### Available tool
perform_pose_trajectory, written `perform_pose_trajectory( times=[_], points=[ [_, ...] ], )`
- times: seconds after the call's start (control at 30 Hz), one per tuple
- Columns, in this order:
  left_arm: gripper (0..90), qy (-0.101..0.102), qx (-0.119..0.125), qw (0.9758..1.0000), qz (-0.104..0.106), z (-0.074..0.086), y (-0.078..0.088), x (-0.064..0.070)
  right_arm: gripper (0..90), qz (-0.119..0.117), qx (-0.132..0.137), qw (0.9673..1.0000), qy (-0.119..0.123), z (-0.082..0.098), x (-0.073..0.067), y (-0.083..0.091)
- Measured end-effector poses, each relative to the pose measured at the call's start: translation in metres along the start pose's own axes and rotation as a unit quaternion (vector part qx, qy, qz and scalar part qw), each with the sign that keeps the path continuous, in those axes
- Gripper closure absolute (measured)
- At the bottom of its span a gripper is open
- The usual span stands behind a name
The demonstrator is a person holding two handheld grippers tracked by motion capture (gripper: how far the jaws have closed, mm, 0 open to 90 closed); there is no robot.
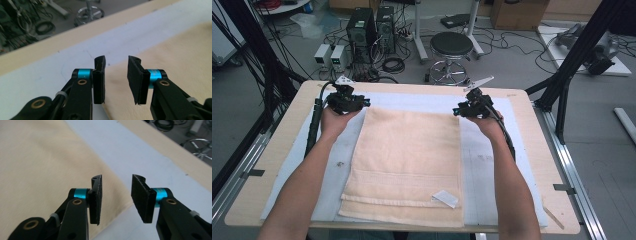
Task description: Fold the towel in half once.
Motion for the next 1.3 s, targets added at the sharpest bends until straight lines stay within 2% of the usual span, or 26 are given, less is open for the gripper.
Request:
perform_pose_trajectory(
  times=[0.07, 0.13, 0.2, 0.23, 0.3, 0.43, 0.53, 0.6, 0.63, 0.77, 0.9, 0.97, 1.0, 1.07, 1.17, 1.3],
  points=[
    [63.6, 0.003, 0.002, 0.9999, 0.01, 0.008, 0.003, 0.002, 52.1, -0.012, -0.012, 0.9998, -0.005, 0.003, -0.005, 0.0],
    [61.0, 0.001, 0.003, 0.9997, 0.025, 0.016, 0.006, 0.007, 49.6, -0.023, -0.012, 0.9997, -0.004, 0.002, -0.011, 0.004],
    [60.2, -0.004, 0.006, 0.9993, 0.037, 0.023, 0.01, 0.014, 48.2, -0.032, -0.011, 0.9994, 0.002, -0.001, -0.02, 0.008],
    [60.2, -0.01, 0.005, 0.999, 0.042, 0.026, 0.013, 0.018, 48.1, -0.03, -0.009, 0.9994, 0.015, -0.003, -0.026, 0.01],
    [59.4, -0.014, 0.014, 0.9984, 0.053, 0.03, 0.019, 0.025, 48.0, -0.027, 0.012, 0.9991, 0.031, -0.005, -0.035, 0.015],
    [56.5, -0.022, 0.027, 0.9969, 0.071, 0.038, 0.033, 0.036, 44.1, -0.033, 0.029, 0.9985, 0.034, -0.003, -0.051, 0.025],
    [49.7, -0.02, 0.021, 0.9956, 0.089, 0.044, 0.042, 0.042, 42.4, -0.035, 0.042, 0.9978, 0.038, 0.003, -0.062, 0.033],
    [46.7, -0.021, 0.041, 0.9943, 0.096, 0.047, 0.051, 0.048, 41.8, -0.04, 0.044, 0.9975, 0.037, 0.008, -0.069, 0.039],
    [46.6, -0.021, 0.046, 0.9935, 0.101, 0.048, 0.054, 0.05, 41.7, -0.036, 0.046, 0.9972, 0.046, 0.012, -0.072, 0.042],
    [44.6, -0.027, 0.055, 0.9922, 0.109, 0.058, 0.067, 0.058, 40.7, -0.029, 0.044, 0.9972, 0.052, 0.026, -0.083, 0.051],
    [42.5, -0.048, 0.048, 0.9913, 0.112, 0.074, 0.08, 0.069, 38.9, -0.03, 0.043, 0.9969, 0.059, 0.042, -0.099, 0.059],
    [38.9, -0.056, 0.037, 0.991, 0.116, 0.082, 0.085, 0.075, 38.7, -0.032, 0.044, 0.9961, 0.069, 0.049, -0.108, 0.064],
    [38.2, -0.058, 0.039, 0.9905, 0.118, 0.085, 0.088, 0.077, 38.6, -0.029, 0.045, 0.9959, 0.073, 0.053, -0.112, 0.068],
    [38.2, -0.059, 0.043, 0.99, 0.12, 0.091, 0.093, 0.081, 38.4, -0.035, 0.055, 0.9952, 0.074, 0.059, -0.119, 0.072],
    [37.1, -0.056, 0.049, 0.989, 0.128, 0.101, 0.097, 0.087, 37.3, -0.037, 0.051, 0.9953, 0.074, 0.068, -0.126, 0.074],
    [36.0, -0.054, 0.038, 0.9877, 0.141, 0.118, 0.1, 0.095, 37.0, -0.046, 0.047, 0.9947, 0.079, 0.083, -0.137, 0.071]
  ],
)
Point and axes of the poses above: each handheld gripper's, and its own axes: y roughly backward along the jaws, z roughly out of its underside, x roughly to its right, the point moved 5 cm from there along -y, roughly forward along the jaws, and after that the axes turned 2 degrees about x, right-handed, at the moved point
